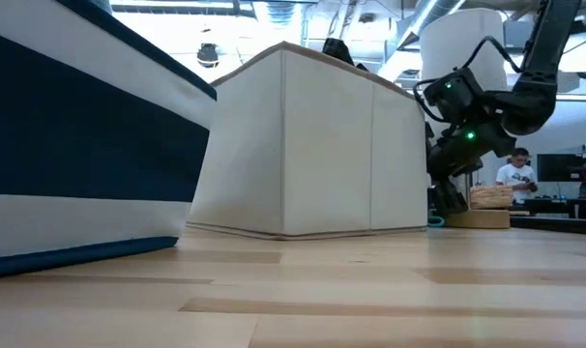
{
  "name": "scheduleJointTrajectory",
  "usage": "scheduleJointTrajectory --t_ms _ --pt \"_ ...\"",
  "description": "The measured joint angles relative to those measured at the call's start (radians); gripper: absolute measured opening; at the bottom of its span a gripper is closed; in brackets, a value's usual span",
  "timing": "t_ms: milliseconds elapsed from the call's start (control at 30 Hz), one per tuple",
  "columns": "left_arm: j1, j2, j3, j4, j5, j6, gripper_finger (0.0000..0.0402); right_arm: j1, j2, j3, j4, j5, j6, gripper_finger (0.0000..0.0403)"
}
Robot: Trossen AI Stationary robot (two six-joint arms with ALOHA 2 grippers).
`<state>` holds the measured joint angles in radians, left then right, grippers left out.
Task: Sort clothes
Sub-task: Put the light blue shorts into the blue-white laundry organizer
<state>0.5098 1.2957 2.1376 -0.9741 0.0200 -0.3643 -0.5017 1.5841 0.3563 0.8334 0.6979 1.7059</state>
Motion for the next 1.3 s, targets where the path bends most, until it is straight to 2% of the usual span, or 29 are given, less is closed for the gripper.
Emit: scheduleJointTrajectory --t_ms 200,333,433,633,667,933,1300 --pt "0.000 0.000 0.000 0.000 0.000 -0.001 0.0263 -0.012 -0.001 0.016 -0.146 -0.048 0.095 0.0298" --pt "0.000 0.000 0.000 -0.001 0.000 -0.001 0.0263 -0.026 0.009 0.016 -0.184 -0.078 0.127 0.0260" --pt "0.000 0.000 0.000 -0.001 0.000 -0.002 0.0263 -0.038 0.024 0.018 -0.187 -0.125 0.122 0.0198" --pt "0.000 0.000 0.000 -0.009 0.000 -0.009 0.0263 -0.028 0.038 0.019 -0.178 -0.138 0.120 0.0031" --pt "0.000 0.000 0.000 -0.010 0.000 -0.009 0.0263 -0.025 0.038 0.019 -0.180 -0.139 0.111 0.0018" --pt "0.000 0.000 0.000 -0.009 0.000 -0.011 0.0263 0.041 0.036 0.019 -0.189 -0.141 0.098 0.0003" --pt "0.000 0.000 0.000 -0.009 0.000 -0.022 0.0263 0.284 0.037 0.018 -0.275 0.076 0.271 0.0001"
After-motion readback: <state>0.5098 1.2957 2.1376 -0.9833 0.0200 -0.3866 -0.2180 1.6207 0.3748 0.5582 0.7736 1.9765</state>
